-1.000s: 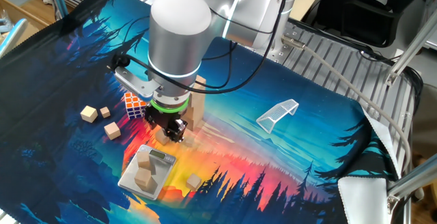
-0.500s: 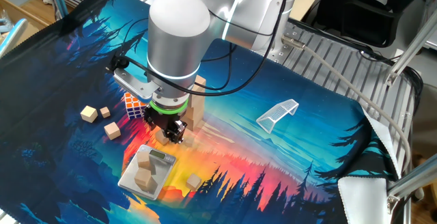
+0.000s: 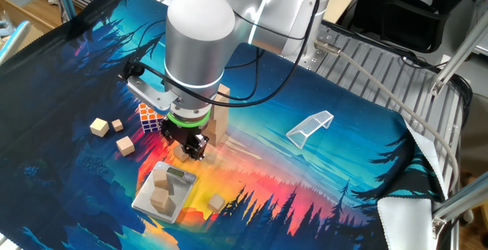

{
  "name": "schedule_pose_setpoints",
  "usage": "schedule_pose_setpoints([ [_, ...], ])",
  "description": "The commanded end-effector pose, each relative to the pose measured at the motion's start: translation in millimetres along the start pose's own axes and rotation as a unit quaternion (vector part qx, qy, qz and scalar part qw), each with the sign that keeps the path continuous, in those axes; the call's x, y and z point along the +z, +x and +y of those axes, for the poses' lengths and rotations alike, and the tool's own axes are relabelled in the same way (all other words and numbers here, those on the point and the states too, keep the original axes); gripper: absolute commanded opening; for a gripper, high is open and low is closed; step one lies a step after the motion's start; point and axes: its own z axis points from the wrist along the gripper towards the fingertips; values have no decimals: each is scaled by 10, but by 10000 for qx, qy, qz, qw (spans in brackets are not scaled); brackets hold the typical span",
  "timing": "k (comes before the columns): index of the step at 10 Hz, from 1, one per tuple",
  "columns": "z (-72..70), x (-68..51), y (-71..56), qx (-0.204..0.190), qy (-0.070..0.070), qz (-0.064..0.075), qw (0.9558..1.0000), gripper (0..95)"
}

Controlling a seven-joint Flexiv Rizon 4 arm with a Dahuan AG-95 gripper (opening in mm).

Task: Stack the blocks into a pyramid shape

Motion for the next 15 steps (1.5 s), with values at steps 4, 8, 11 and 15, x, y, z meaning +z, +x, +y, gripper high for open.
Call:
schedule_pose_setpoints([
  [4,0,-3,1,0,-2,4,10000,570],
  [8,0,-3,1,0,-2,4,10000,570],
  [11,-12,-342,-16,274,-244,157,9992,380],
  [15,-10,-346,-44,525,-233,143,9982,380],
])
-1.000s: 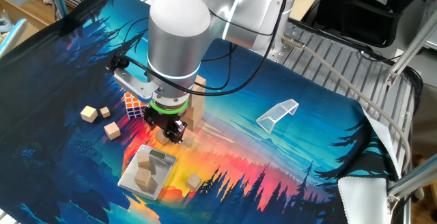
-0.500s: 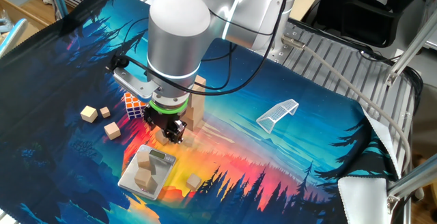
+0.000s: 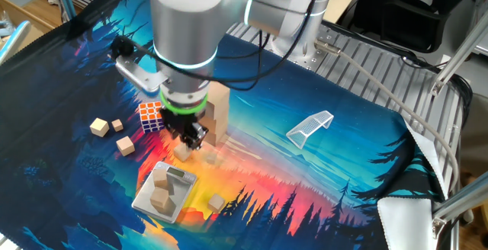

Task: Stack the blocks into a pyramid shape

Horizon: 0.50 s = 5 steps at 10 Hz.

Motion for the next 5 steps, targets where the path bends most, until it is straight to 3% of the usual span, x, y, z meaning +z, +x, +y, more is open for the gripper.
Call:
schedule_pose_setpoints([
  [1,12,-50,-18,98,15,-10,10000,380],
  [3,50,-112,-131,132,47,-4,9999,380],
  [5,103,-239,-363,181,86,36,9998,380],
])
